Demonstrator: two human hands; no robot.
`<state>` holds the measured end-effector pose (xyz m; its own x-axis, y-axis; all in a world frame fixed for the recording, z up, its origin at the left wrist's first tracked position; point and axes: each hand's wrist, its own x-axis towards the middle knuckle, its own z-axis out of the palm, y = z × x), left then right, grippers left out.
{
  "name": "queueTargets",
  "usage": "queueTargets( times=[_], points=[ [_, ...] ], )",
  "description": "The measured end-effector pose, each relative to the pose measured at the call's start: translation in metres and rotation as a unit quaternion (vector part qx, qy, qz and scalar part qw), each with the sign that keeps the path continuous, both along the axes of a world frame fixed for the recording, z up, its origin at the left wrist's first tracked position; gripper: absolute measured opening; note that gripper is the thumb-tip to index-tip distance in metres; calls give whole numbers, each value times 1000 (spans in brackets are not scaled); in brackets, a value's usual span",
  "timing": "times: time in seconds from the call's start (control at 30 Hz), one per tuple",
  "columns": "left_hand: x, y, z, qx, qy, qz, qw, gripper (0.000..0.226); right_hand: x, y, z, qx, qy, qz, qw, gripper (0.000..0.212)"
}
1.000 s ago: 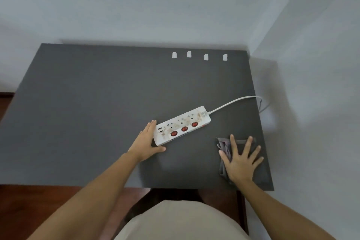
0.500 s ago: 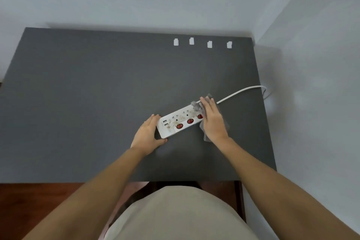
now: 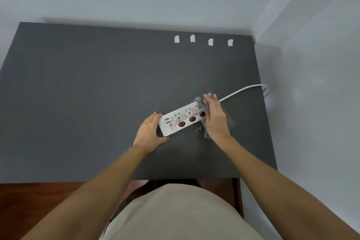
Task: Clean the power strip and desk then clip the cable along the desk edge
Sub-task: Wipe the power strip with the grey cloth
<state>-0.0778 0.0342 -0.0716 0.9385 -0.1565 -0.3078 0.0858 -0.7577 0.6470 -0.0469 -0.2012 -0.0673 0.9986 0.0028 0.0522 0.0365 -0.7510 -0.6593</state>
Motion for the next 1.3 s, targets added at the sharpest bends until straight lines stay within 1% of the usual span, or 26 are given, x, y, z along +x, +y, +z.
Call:
queueTargets(
  times=[0.07, 0.13, 0.2, 0.23, 0.27, 0.33, 0.4, 0.43, 0.47, 0.5, 0.57, 0.67, 0.7, 0.73, 0.77, 0.8, 0.87, 0.9, 0.93, 1.03, 1.1, 1.17, 1.2, 1.23, 1.27, 1.3],
  points=[
    [1, 0, 2, 4, 3, -2, 1000, 72, 4, 19, -10, -31, 42, 39, 998, 54],
    [2, 0, 3, 8, 4, -5, 1000, 72, -12, 28, -18, -55, 48, 126, 989, 60],
    [2, 1, 1, 6, 2, -5, 1000, 72, -32, 20, -18, -54, 45, 200, 977, 61],
    [2, 1, 0, 3, 2, -5, 1000, 72, -39, 13, -14, -38, 47, 212, 975, 58],
    [2, 2, -1, 1, 2, -6, 1000, 71, -45, 6, -5, -8, 50, 199, 979, 52],
    [1, 1, -2, -2, 0, -2, 1000, 71, -45, -1, 11, 63, 25, 105, 992, 43],
    [1, 0, -2, -6, 0, 3, 1000, 71, -33, 2, 19, 81, -35, -11, 996, 37],
    [0, -1, -2, -9, 0, 4, 1000, 72, -24, 7, 18, 75, -46, -40, 995, 36],
    [0, -1, -2, -10, 1, 6, 1000, 73, -17, 16, 15, 69, -32, -47, 996, 36],
    [0, -1, -2, -11, 2, 7, 1000, 73, -12, 26, 11, 65, 1, -35, 997, 37],
    [0, -1, -3, -11, 6, 10, 1000, 75, -15, 46, -2, 30, 71, 33, 996, 37],
    [2, 2, -3, -3, -1, 9, 1000, 75, -37, 47, -7, -13, 95, 176, 980, 38],
    [2, 3, -4, -2, -4, 9, 1000, 76, -41, 37, -5, -12, 94, 209, 973, 39],
    [2, 3, -5, -3, -7, 8, 1000, 76, -43, 27, -1, -10, 92, 217, 972, 38],
    [2, 3, -5, -6, -10, 9, 1000, 76, -42, 19, 6, -7, 91, 195, 977, 35],
    [1, 2, -6, -9, -13, 11, 1000, 76, -39, 14, 11, 1, 79, 145, 986, 31],
    [0, 2, -8, -12, -16, 15, 1000, 75, -31, 20, 17, 30, 27, 44, 998, 27],
    [-1, 2, -9, -15, -17, 18, 1000, 76, -26, 31, 19, 39, 9, 31, 999, 29],
    [-1, 3, -9, -18, -16, 21, 999, 76, -22, 45, 18, 42, 13, 47, 998, 33],
    [-1, 4, -11, -33, -18, 27, 999, 75, -28, 75, 9, 12, 82, 174, 981, 40],
    [-1, 5, -13, -36, -21, 29, 999, 74, -41, 65, 0, -4, 91, 228, 970, 38],
    [-1, 4, -14, -35, -20, 33, 999, 74, -50, 33, -3, -5, 104, 253, 962, 40],
    [-1, 3, -15, -35, -18, 33, 999, 74, -54, 16, -1, -5, 113, 231, 966, 41],
    [-1, 3, -15, -34, -20, 32, 999, 73, -55, 2, 4, 3, 114, 172, 978, 38],
    [-1, 2, -16, -34, -22, 33, 999, 73, -54, -7, 10, 17, 102, 90, 991, 32],
    [-1, 1, -16, -35, -24, 33, 999, 72, -50, -10, 15, 25, 68, 12, 997, 26]
  ],
)
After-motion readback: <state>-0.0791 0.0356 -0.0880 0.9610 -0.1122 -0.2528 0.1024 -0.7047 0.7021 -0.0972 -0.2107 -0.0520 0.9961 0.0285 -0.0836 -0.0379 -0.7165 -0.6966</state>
